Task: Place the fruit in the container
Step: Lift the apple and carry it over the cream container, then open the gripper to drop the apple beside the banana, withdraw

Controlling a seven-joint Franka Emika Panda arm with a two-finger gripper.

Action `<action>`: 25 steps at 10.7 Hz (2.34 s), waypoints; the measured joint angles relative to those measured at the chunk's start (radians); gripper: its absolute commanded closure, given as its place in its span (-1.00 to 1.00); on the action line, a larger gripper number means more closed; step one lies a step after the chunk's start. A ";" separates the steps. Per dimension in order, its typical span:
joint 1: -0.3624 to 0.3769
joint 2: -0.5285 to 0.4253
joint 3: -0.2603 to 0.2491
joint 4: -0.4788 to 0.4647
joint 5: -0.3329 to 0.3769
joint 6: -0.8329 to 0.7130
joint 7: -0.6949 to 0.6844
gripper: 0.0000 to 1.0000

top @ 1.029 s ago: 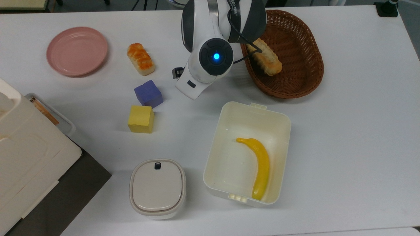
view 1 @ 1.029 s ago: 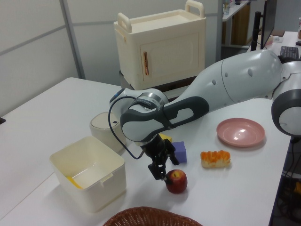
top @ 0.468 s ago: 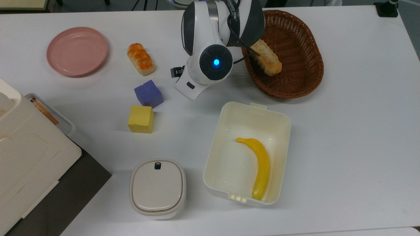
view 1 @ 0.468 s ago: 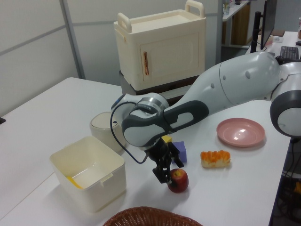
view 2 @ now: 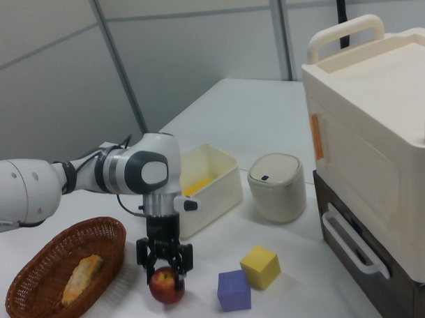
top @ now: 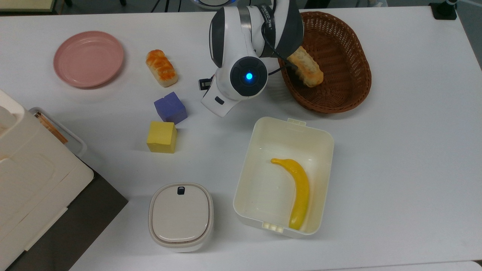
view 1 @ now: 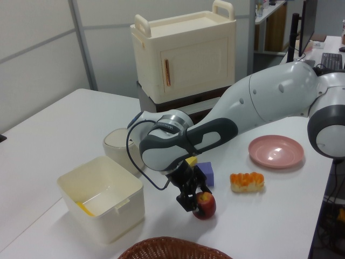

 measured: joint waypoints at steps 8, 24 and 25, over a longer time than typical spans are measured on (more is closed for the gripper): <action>0.002 -0.067 0.001 0.226 0.117 0.212 0.205 0.50; -0.134 -0.183 -0.006 0.231 0.080 0.118 0.079 -1.00; -0.155 -0.189 -0.008 0.231 0.071 0.112 0.067 -1.00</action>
